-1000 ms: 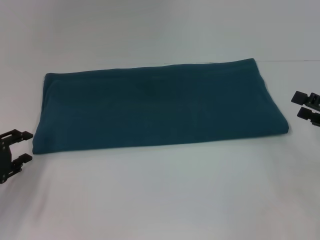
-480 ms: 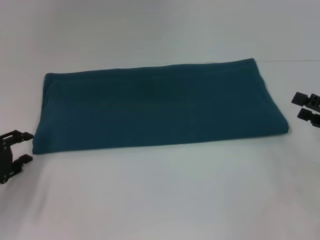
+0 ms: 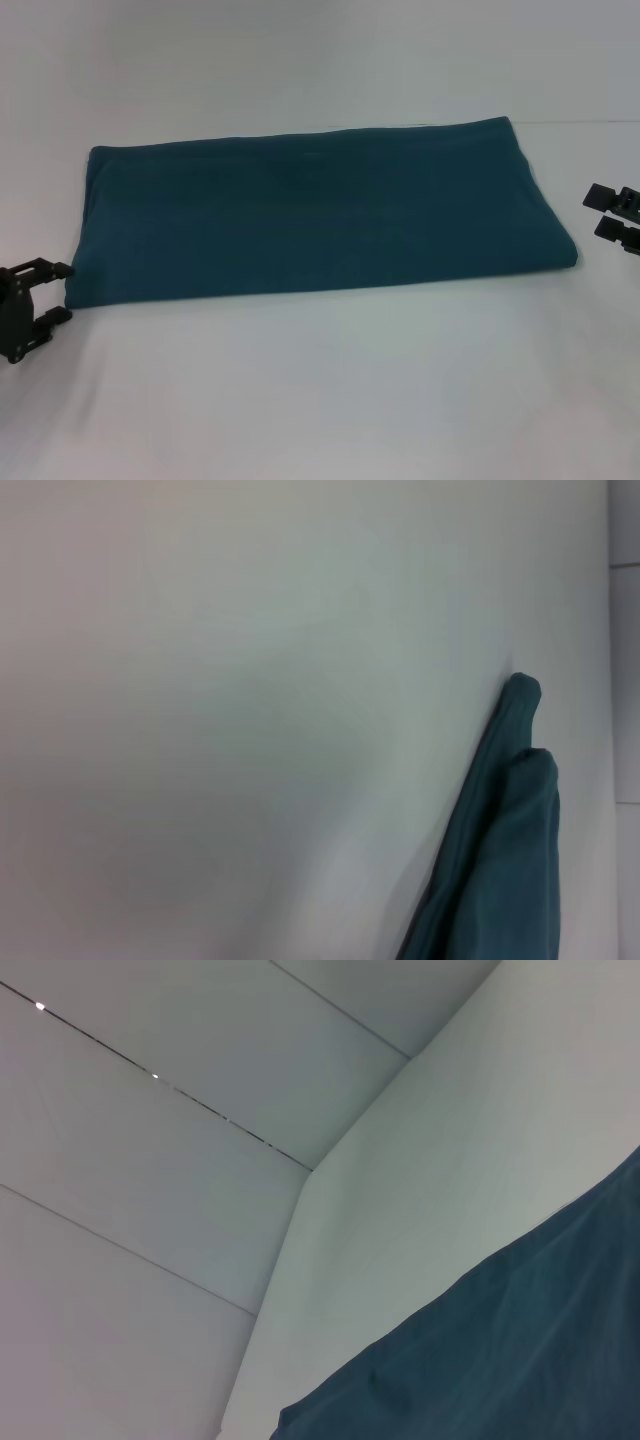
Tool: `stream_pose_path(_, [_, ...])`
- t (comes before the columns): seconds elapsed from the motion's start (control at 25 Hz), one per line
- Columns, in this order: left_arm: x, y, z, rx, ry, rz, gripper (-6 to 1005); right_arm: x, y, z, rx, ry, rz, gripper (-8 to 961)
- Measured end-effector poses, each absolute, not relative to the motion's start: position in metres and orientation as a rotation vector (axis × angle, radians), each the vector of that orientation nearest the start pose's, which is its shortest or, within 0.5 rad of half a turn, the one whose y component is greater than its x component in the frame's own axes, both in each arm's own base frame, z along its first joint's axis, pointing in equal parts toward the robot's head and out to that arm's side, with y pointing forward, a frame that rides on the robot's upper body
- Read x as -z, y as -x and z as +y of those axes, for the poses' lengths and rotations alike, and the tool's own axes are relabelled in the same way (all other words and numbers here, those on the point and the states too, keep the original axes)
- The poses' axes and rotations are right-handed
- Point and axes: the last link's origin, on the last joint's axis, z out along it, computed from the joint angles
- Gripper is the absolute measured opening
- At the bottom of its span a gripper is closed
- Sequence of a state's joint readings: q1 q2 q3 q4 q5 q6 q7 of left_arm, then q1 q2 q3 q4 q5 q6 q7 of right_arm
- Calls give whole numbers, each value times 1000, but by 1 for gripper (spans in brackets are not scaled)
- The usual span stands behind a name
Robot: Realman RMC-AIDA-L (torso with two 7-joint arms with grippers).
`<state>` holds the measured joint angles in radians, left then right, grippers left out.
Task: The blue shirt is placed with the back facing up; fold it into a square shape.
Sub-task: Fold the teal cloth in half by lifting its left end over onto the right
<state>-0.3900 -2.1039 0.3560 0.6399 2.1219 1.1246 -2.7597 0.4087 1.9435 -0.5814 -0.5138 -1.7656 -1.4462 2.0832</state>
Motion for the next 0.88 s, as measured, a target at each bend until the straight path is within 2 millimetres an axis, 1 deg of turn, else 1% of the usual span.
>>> stream_pose_path(0.2, [-29,383,316,-1318,-1342,3002,608,-67,-333,325,-1094,1963,1700,945])
stream_pose_path(0.44, [-23,374,326,-1300,-1373,2977,609,-68,-333,325,-1094,1961,1699,945])
stream_pose_path(0.72, [-20,359,345,-1276,-1457,2937,609,-68,-334,325,-1090,1953,1699,945])
stream_pose_path(0.88, [-17,351,351,-1251,-1495,2909,609,-68,-335,325,-1089,1950,1699,945])
